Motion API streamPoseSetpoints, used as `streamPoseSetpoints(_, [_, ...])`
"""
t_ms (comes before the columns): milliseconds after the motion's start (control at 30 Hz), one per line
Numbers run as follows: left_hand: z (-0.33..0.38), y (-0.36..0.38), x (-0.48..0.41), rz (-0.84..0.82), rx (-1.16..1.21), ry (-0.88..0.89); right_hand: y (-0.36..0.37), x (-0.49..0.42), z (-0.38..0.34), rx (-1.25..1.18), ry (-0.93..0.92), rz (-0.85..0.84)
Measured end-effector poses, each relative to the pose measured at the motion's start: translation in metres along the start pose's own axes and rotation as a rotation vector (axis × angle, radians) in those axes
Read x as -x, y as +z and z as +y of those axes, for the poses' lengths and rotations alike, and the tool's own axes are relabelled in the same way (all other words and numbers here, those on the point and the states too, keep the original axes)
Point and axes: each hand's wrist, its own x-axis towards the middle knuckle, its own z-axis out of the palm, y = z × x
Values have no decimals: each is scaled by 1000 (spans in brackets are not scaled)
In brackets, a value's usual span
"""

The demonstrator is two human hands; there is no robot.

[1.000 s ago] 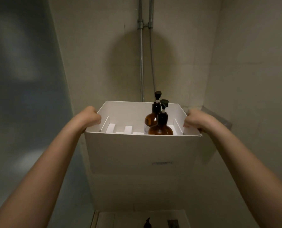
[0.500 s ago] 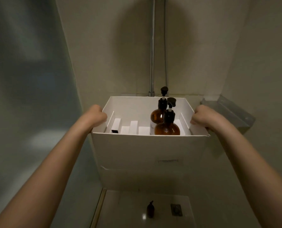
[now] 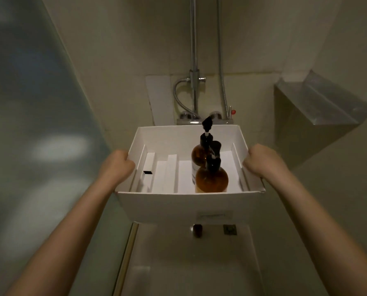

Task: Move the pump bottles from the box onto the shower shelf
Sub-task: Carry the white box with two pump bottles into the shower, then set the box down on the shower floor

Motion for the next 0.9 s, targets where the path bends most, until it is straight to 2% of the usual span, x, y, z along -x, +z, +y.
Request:
streamPoseSetpoints(300, [-59,129,-15,-18,-35,7,129,-31,57,1,62,-73])
streamPoseSetpoints(567, [-135,281,-23,-32,-29,29,277,-60,125,-54,138,-131])
streamPoseSetpoints(900, [-231,464,-25,-31,-9,9,462,-107,206,-43,134,-138])
